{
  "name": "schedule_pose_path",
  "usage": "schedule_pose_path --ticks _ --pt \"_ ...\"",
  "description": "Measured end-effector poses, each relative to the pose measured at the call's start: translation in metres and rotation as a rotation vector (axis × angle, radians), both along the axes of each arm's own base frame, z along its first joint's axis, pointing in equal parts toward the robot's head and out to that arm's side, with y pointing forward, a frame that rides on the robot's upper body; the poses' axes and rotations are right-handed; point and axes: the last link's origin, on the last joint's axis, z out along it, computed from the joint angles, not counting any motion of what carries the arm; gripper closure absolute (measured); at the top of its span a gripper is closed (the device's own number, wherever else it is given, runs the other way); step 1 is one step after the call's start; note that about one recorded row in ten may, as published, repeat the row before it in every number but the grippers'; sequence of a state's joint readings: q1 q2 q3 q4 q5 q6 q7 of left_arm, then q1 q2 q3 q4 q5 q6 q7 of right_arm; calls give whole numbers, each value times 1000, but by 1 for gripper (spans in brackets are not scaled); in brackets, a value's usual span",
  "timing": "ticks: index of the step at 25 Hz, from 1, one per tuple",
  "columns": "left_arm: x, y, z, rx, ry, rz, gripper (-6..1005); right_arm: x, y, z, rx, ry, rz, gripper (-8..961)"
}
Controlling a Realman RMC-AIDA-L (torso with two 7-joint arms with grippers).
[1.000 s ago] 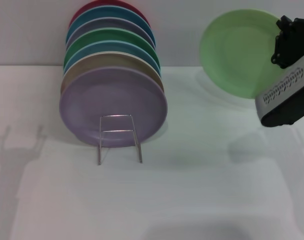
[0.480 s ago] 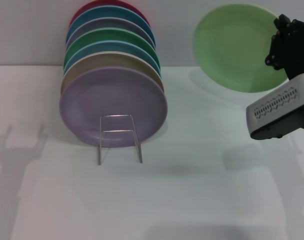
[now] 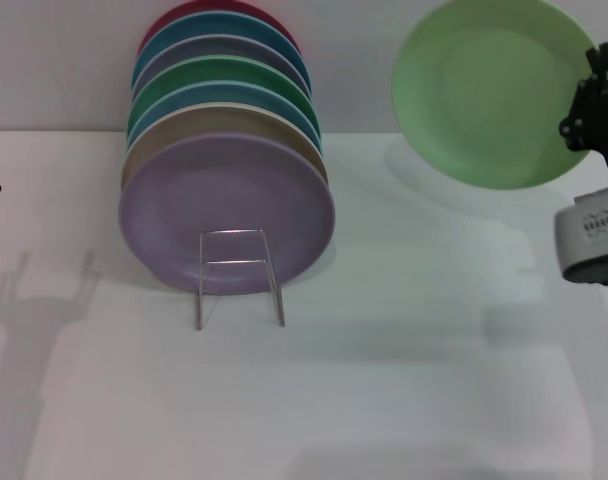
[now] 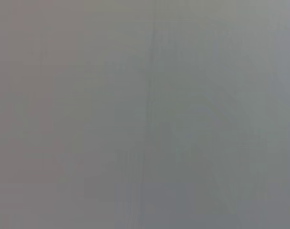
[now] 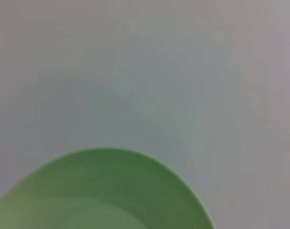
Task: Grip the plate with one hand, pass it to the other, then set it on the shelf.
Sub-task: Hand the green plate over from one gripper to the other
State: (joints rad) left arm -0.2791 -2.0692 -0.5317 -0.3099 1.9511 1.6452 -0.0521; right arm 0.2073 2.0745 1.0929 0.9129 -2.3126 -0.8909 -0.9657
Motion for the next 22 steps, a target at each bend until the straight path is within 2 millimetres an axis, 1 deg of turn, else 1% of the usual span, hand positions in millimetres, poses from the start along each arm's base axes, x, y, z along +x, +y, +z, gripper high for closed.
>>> schedule_pose_path --ticks 1,4,5,8,12,16,18,22 --pt "0 0 -1 -3 0 0 198 5 -2 -1 -11 45 13 937" --pt "0 0 -1 -3 0 0 198 7 -3 -2 -17 67 21 936" --pt "0 0 -1 -6 0 2 198 12 -6 -3 -30 110 30 936" --pt "0 0 -1 -7 0 3 198 16 -8 -4 -42 145 42 936" --pt "1 -1 -4 -22 2 0 198 27 -14 -4 -64 230 70 937" --pt "2 -2 -7 -35 5 -7 198 35 -17 -4 -63 245 72 937" --pt "2 -3 -9 -45 2 -12 198 42 -20 -4 -63 258 73 936" --pt "3 -8 -9 -59 -40 -38 198 49 -24 -4 -67 271 83 936"
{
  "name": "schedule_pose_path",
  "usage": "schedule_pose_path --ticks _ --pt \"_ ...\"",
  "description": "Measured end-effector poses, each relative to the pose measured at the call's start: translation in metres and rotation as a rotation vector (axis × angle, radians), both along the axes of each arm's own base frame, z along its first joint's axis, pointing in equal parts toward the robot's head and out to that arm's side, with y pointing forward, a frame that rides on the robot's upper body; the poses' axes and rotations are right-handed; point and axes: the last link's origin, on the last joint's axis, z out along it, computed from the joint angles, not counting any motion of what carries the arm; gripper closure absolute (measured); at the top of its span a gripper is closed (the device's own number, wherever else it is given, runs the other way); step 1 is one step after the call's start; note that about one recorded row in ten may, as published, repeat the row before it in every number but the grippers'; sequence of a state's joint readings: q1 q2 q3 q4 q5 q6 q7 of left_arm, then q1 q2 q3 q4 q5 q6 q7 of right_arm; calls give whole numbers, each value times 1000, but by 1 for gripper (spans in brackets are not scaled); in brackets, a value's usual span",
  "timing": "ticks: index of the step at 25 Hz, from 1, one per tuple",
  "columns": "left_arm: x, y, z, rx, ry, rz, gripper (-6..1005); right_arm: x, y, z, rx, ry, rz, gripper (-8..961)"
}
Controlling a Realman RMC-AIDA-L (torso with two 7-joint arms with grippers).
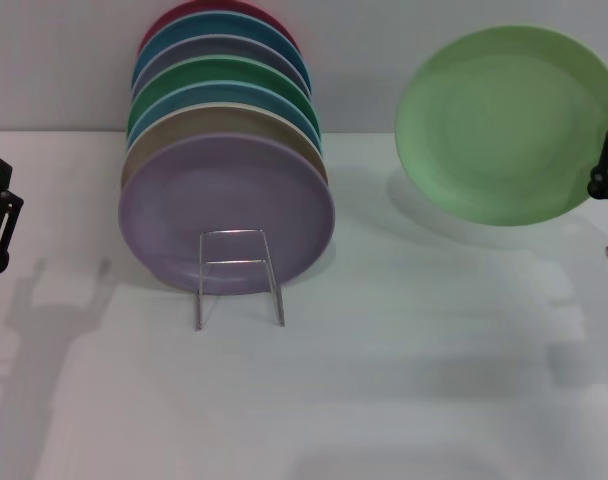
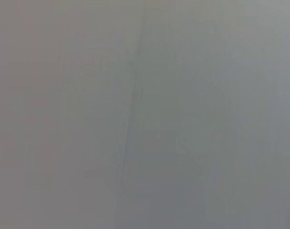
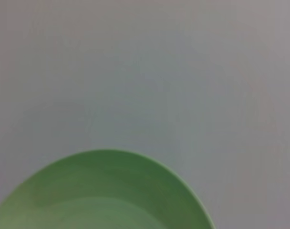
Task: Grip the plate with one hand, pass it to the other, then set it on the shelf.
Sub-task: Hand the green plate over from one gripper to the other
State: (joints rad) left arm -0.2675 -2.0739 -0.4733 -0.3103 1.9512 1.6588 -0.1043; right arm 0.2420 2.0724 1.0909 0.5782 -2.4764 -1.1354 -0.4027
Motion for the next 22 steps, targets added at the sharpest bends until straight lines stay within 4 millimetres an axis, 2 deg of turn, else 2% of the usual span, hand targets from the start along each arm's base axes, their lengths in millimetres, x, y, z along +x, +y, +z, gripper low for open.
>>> schedule_pose_path --ticks 5,12,22 --pt "3 -3 -2 -20 -30 -28 198 10 1 2 -16 37 21 937" --pt "8 -6 -6 -35 -44 -52 198 11 -2 1 -24 42 47 937" --pt "16 -15 -19 -86 -30 -86 198 21 -30 2 -11 62 75 937"
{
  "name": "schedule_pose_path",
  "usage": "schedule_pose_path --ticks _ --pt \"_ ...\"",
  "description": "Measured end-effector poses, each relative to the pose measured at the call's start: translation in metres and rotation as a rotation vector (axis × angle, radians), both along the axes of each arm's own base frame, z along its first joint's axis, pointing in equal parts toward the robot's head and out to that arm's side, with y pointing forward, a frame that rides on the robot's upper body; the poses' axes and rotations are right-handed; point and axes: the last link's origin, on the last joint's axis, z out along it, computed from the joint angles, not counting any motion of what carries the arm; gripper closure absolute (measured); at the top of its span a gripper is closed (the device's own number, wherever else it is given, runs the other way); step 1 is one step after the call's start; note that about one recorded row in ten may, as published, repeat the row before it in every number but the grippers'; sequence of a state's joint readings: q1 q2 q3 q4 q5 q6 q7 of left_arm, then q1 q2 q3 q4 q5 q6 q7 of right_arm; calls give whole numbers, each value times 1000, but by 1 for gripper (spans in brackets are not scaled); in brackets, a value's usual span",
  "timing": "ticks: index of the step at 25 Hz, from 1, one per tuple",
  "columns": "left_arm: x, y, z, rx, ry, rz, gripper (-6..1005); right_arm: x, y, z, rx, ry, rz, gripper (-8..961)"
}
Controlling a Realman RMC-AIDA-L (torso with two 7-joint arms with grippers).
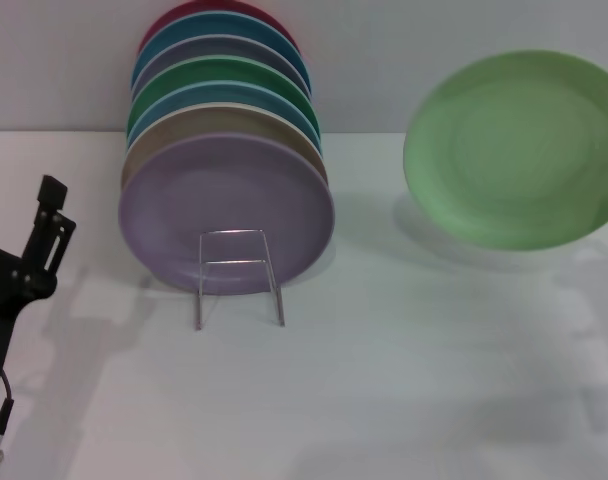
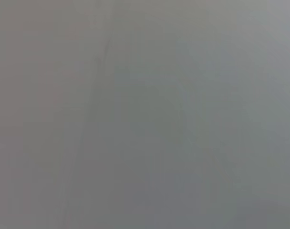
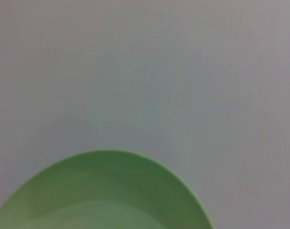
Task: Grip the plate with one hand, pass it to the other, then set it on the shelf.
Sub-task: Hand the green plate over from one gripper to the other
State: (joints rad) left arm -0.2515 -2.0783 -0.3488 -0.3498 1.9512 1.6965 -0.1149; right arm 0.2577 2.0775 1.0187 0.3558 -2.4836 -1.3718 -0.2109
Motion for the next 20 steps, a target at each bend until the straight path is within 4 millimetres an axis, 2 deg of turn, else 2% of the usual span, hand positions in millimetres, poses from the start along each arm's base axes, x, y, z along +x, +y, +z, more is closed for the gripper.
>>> schedule_pose_path --ticks 1,9,20 --pt "0 -3 -2 2 22 4 198 2 -9 -1 4 1 8 937" --pt "3 -19 -15 -48 4 12 199 -1 -40 -10 -5 20 56 937" --pt "8 -42 -34 -169 22 -41 199 -11 -73 -22 -20 39 110 936"
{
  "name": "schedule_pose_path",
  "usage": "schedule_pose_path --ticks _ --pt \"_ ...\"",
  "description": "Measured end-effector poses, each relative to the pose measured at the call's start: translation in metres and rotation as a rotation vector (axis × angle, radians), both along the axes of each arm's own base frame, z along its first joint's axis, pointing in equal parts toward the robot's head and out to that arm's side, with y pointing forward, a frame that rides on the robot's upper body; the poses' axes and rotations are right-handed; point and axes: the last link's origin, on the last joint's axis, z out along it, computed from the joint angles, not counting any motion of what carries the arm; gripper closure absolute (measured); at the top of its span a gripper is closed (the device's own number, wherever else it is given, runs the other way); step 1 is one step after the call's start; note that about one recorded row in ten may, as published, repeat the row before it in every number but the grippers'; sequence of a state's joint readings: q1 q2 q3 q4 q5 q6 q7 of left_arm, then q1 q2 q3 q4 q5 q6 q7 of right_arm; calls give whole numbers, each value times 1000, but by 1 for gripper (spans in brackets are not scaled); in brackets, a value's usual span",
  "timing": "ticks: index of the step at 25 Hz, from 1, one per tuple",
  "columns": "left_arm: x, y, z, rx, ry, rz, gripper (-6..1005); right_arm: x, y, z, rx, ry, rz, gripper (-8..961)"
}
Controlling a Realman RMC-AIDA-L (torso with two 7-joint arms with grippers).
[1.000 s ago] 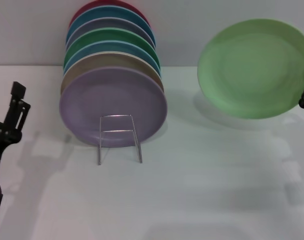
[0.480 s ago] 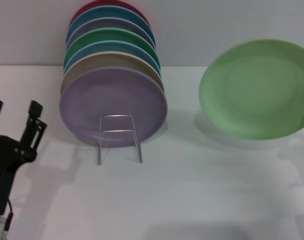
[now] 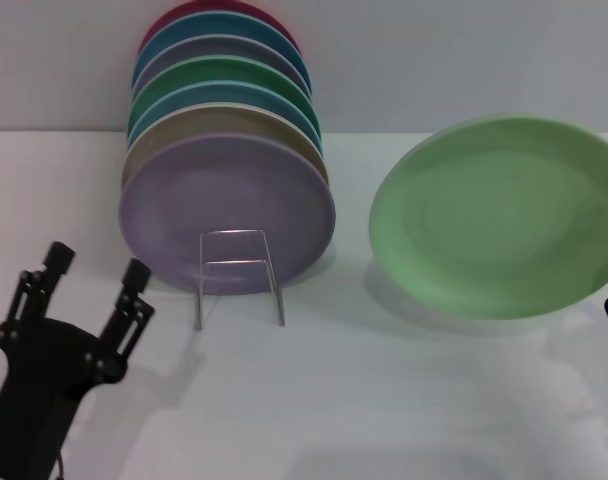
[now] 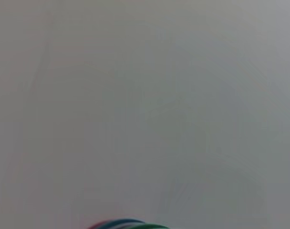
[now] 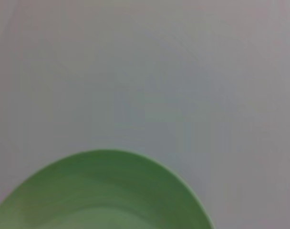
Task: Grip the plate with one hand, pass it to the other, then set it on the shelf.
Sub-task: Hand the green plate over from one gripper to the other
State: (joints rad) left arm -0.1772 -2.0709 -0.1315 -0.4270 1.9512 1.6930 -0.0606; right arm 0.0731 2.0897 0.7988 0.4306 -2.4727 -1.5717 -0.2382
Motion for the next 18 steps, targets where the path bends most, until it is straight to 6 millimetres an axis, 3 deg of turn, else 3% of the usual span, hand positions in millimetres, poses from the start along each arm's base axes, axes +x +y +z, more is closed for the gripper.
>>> schedule_pose_path --ticks 18 --pt "8 -7 -18 -114 27 -59 199 -10 -19 -24 -77 -83 45 936"
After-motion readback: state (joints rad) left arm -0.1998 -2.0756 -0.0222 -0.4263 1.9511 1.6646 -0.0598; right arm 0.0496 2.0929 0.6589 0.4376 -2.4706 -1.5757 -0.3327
